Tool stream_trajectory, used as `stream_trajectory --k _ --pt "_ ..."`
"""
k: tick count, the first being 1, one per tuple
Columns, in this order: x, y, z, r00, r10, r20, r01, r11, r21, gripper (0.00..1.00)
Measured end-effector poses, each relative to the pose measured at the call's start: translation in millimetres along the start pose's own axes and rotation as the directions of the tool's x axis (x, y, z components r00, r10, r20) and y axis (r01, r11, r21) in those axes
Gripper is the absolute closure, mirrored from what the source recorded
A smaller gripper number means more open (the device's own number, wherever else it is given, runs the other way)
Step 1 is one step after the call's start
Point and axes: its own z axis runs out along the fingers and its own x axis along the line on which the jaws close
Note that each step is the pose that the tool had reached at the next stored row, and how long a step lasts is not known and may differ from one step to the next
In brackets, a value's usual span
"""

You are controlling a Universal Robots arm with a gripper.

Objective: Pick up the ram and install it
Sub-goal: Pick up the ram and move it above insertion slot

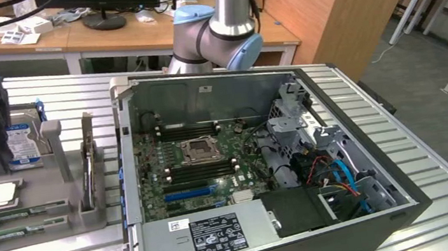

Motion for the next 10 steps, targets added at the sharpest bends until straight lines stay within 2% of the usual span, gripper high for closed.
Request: stream_trajectory --k 10 --pt "0.4 -0.7 18.2 0.9999 -0.011 -0.0005 0.011 0.9999 -0.0003 0.69"
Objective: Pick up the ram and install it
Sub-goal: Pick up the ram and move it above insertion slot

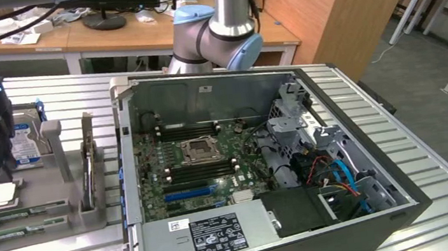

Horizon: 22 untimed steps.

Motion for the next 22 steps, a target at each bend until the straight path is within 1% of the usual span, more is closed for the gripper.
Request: stream_trajectory --k 13,19,22 --pt "0.5 -0.9 23.0 0.9999 -0.014 -0.0005 0.014 0.9999 -0.0003 0.69" --pt "0.9 -0.8 23.4 0.9999 -0.014 -0.0006 0.014 0.9999 -0.0003 0.69" --pt "5.1 -1.2 23.2 0.9999 -0.014 -0.0006 0.014 0.9999 -0.0003 0.69"
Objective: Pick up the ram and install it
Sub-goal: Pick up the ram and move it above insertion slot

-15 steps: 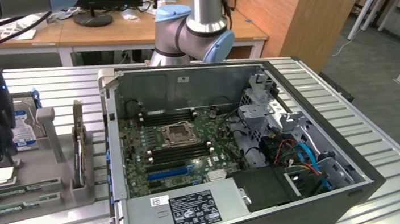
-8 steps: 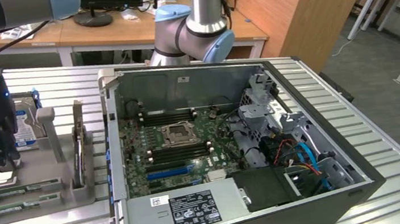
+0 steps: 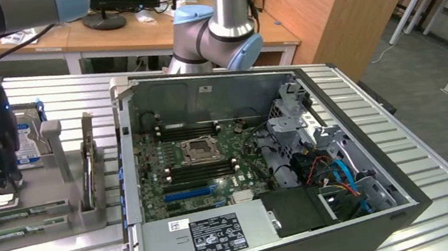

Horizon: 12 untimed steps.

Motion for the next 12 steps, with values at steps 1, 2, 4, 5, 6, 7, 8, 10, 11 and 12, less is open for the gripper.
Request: stream_trajectory --k 1,2,4,5,6,7,8,10,11,12 --pt "1.8 -0.1 0.0 1.0000 0.000 0.0000 0.000 1.0000 0.0000 0.69" --pt "3.6 -0.2 -0.1 1.0000 0.000 0.0001 0.000 1.0000 0.0000 0.69" --pt "7.7 -0.4 -0.2 1.0000 0.000 0.0001 0.000 1.0000 0.0001 0.69" --pt "9.6 -0.6 -0.2 1.0000 0.000 0.0001 0.000 1.0000 0.0000 0.69" --pt "11.6 -0.7 -0.2 1.0000 0.000 0.0001 0.000 1.0000 0.0001 0.69" --pt "13.6 -0.8 -0.3 1.0000 0.000 0.0001 0.000 1.0000 0.0000 0.69" --pt "15.6 -1.0 -0.4 1.0000 0.000 0.0001 0.000 1.0000 0.0000 0.69" --pt "19.5 -1.2 -0.4 1.0000 0.000 0.0001 0.000 1.0000 0.0000 0.69" --pt "21.2 -1.3 -0.5 1.0000 0.000 0.0001 0.000 1.0000 0.0000 0.69" --pt "22.8 -1.4 -0.5 1.0000 0.000 0.0001 0.000 1.0000 0.0000 0.69"
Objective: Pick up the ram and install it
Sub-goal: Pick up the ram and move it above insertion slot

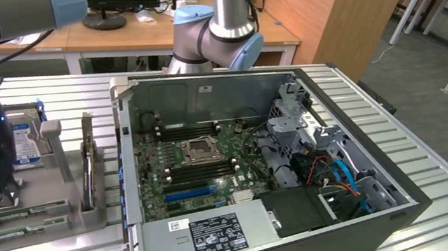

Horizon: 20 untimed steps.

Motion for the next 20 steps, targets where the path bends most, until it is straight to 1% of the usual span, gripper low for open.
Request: stream_trajectory --k 4,10,20 --pt "4.4 -0.2 -0.1 1.0000 0.000 0.0000 0.000 1.0000 -0.0001 0.69" --pt "4.5 -0.2 0.4 1.0000 0.000 0.0001 0.000 1.0000 0.0001 0.69" --pt "6.0 -0.9 15.8 1.0000 0.000 0.0010 0.000 1.0000 -0.0001 0.69"
